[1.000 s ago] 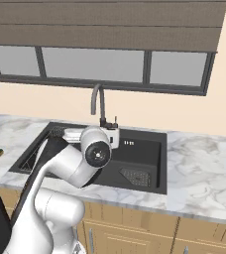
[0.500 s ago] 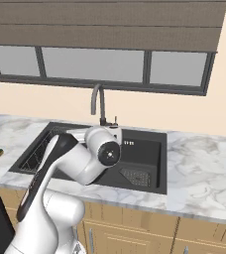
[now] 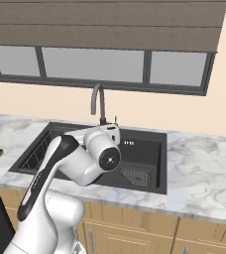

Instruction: Soak the sponge with water for a few seconds and then drop it inside the sink.

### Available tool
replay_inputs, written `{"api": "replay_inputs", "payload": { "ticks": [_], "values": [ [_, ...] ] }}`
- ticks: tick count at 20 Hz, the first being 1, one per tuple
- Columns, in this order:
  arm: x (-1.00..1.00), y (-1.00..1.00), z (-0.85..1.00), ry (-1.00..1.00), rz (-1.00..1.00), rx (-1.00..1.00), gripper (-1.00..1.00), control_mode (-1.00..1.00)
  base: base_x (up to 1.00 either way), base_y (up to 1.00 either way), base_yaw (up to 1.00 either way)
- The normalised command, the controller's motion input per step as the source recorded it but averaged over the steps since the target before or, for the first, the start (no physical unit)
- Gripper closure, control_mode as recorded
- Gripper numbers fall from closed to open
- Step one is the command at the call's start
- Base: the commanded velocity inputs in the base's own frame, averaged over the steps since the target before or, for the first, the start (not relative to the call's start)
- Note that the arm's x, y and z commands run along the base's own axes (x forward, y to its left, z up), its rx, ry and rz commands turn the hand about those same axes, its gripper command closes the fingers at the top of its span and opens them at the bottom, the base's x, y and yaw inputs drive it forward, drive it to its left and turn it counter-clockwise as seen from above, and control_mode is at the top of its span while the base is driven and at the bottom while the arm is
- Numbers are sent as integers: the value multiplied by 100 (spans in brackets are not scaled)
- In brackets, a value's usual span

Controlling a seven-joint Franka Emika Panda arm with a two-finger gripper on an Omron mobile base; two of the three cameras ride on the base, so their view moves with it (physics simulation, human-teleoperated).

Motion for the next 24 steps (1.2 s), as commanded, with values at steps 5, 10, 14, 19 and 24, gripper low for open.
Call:
{"api": "replay_inputs", "payload": {
  "ticks": [5,10,14,19,24],
  "values": [
    [0,14,-2,0,0,0,-100,-100,0,0,0],
    [2,0,0,0,0,0,-100,-100,0,0,0],
    [5,-24,0,0,0,0,-100,-100,0,0,0],
    [1,-18,0,0,0,0,-100,-100,0,0,0],
    [1,0,-1,0,0,0,-100,-100,0,0,0]
  ]
}}
